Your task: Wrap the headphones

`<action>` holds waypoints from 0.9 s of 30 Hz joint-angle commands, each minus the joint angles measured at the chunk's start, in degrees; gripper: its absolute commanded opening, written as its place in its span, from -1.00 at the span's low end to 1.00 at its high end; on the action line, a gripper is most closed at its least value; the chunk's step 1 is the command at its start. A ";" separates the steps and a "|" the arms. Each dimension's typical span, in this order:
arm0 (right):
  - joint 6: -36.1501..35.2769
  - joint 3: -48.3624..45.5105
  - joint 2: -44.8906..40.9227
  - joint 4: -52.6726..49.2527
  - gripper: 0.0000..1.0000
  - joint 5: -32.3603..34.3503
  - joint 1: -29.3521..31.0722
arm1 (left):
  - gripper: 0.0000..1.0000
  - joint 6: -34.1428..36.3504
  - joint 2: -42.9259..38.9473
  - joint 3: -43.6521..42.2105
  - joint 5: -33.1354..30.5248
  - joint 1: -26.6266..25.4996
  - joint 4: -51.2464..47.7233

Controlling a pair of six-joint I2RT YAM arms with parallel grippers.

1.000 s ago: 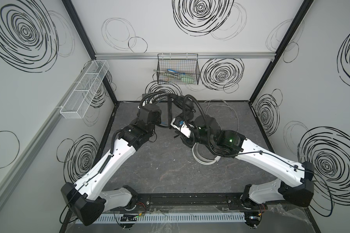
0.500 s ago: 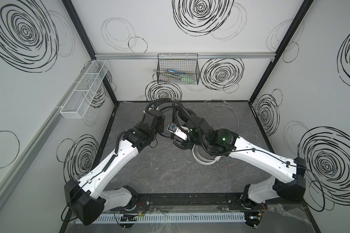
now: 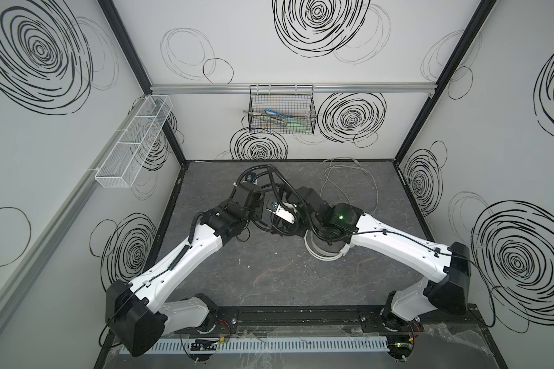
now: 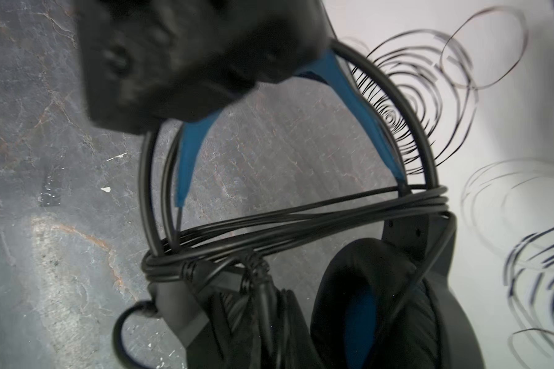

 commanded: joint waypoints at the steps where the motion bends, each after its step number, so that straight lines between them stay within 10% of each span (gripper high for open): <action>1: 6.86 -0.64 0.17 5.72 -0.78 0.23 -7.84 | -1.00 0.37 -0.96 -2.21 7.11 -0.93 -1.84; 27: 15.97 -6.92 11.42 12.11 -0.17 -13.10 -16.61 | -1.00 -14.20 0.93 -19.14 22.24 -1.46 13.56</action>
